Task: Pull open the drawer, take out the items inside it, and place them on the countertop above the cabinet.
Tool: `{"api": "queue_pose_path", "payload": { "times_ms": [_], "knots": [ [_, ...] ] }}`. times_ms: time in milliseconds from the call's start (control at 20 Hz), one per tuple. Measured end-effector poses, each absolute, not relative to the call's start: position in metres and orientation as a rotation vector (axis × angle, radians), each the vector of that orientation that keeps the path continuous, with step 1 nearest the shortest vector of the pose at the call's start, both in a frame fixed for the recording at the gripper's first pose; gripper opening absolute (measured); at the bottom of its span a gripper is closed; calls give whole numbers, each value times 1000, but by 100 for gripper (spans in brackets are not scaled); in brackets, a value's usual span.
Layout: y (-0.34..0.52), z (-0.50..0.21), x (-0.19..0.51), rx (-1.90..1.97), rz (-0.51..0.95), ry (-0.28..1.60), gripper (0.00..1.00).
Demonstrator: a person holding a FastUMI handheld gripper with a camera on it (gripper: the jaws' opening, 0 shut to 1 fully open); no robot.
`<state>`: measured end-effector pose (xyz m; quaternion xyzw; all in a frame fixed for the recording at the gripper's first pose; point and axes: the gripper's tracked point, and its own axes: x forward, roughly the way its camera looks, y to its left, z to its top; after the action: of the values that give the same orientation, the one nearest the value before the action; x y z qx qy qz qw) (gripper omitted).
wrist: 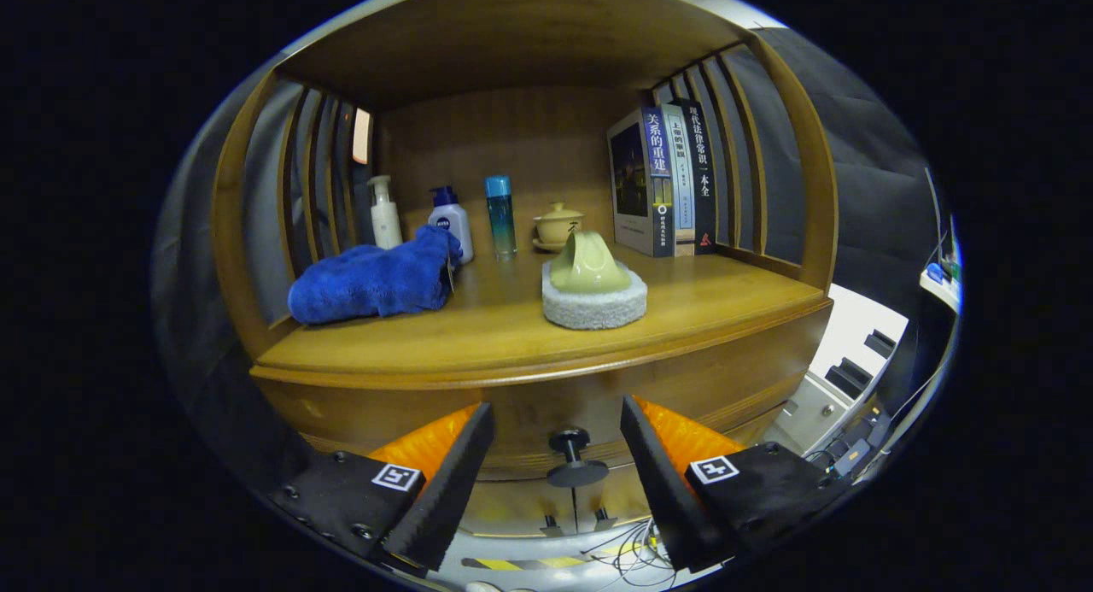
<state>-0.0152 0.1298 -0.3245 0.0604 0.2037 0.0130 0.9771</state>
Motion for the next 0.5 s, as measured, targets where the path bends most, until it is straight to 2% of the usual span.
{"api": "queue_pose_path", "payload": {
  "times_ms": [500],
  "knots": [
    [76,-196,-19,88,-25,236,98]
  ]
}}
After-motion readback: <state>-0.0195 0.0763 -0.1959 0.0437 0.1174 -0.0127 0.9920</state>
